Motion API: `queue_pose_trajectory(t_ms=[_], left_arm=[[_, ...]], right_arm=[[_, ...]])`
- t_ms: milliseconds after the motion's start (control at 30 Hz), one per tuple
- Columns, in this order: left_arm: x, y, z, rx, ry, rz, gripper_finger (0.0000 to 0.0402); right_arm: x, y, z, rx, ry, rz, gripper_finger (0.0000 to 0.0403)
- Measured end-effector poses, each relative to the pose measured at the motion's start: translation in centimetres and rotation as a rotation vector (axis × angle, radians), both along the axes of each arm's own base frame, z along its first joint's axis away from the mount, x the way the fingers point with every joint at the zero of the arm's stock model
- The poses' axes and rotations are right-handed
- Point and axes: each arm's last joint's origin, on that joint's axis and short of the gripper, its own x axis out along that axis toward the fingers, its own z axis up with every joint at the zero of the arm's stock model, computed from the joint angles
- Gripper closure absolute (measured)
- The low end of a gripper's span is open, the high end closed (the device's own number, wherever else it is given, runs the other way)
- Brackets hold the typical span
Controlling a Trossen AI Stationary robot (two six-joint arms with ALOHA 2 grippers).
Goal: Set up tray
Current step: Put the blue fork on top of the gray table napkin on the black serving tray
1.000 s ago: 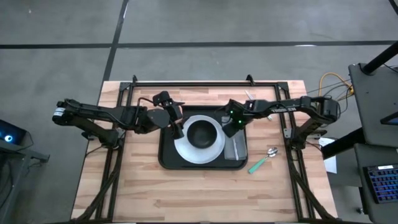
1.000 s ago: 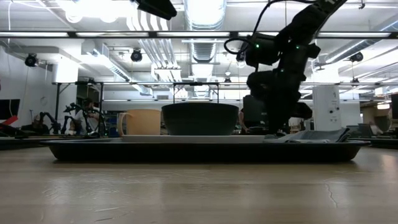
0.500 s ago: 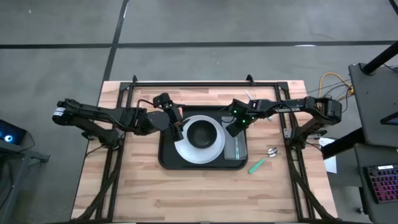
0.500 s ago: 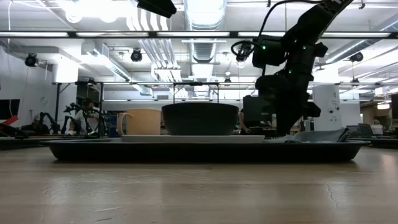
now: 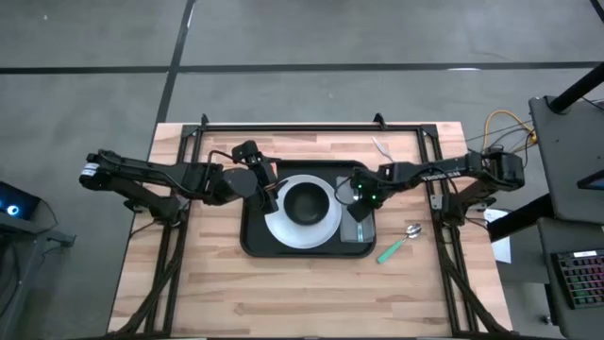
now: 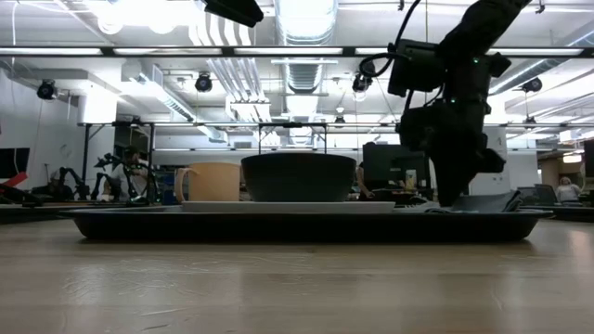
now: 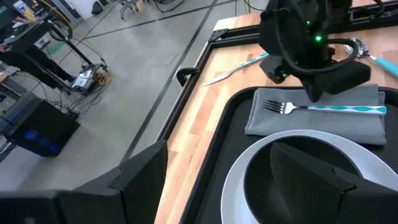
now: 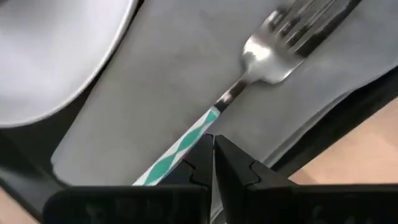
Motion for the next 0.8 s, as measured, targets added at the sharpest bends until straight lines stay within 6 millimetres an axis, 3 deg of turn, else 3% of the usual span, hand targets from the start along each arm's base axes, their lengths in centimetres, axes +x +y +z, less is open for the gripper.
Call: queue_pose_trajectory(t_ms=[800], left_arm=[[0.0, 0.0, 0.0, -0.002, 0.000, -0.003, 0.0140]], right_arm=[[0.0, -0.1, -1.1, -0.008, -0.072, -0.009, 0.0395]])
